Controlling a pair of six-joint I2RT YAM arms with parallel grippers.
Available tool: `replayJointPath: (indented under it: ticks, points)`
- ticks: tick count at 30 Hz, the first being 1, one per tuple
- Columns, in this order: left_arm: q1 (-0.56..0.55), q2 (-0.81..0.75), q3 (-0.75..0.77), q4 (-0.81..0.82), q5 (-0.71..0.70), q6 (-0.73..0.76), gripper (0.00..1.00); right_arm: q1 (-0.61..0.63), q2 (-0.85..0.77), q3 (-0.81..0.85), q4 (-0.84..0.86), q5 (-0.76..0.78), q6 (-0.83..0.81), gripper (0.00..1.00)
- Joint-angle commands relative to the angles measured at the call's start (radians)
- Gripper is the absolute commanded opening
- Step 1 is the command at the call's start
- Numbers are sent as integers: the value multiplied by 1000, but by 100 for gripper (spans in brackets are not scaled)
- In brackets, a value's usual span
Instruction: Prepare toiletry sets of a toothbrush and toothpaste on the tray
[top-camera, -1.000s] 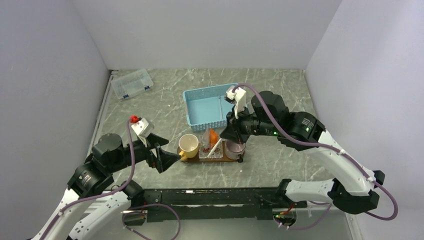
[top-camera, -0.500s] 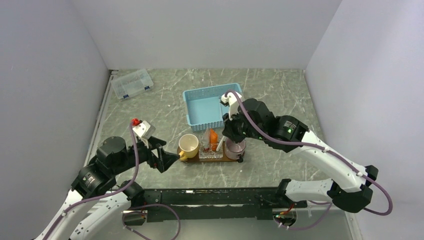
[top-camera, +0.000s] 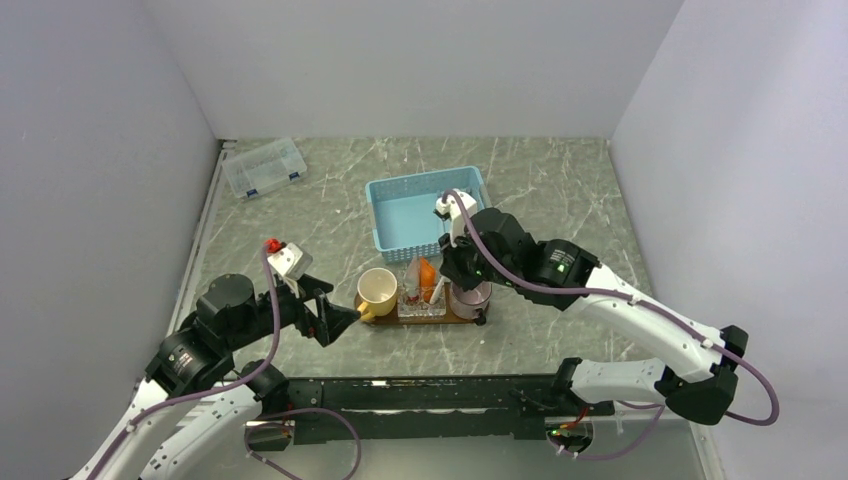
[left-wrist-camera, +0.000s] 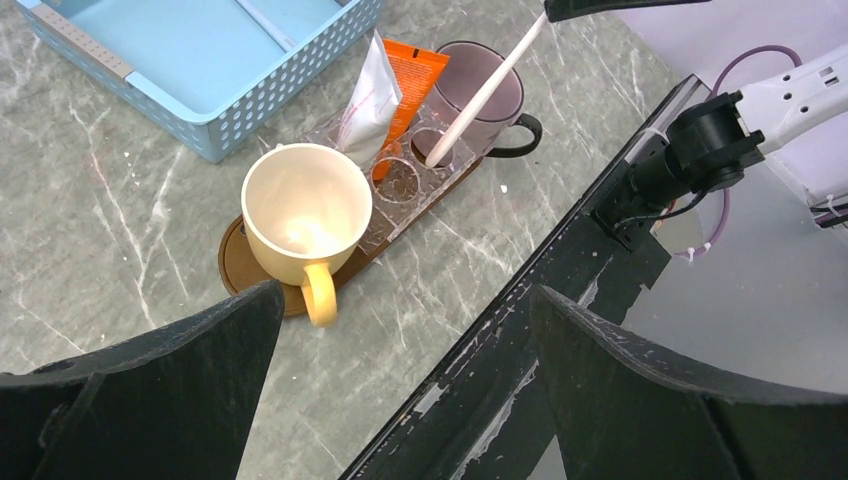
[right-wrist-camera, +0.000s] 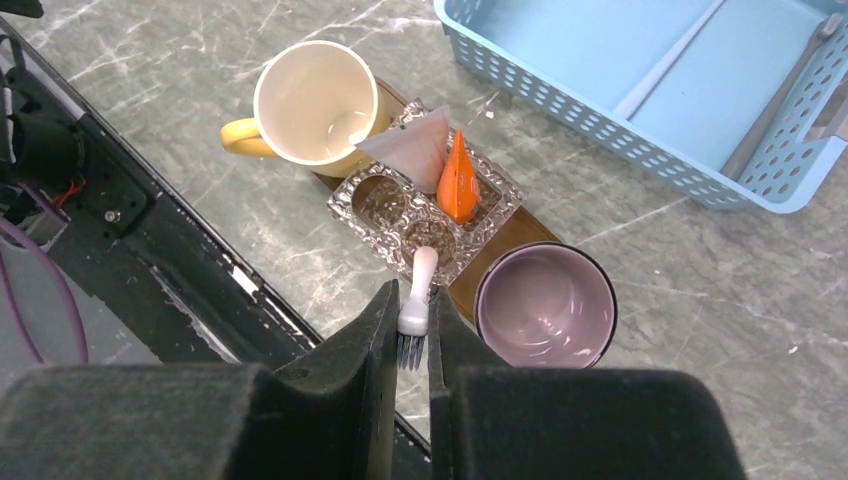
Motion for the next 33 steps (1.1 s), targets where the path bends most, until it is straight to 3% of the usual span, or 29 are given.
replayJointPath:
  ticks: [1,33]
  points:
    - [-2,-1,-5,42,-4,3,99,14,-30,-46,98,36,22,0]
    - [-2,0,-29,55,-8,1,99,60,-75,-280,338,162,122,0]
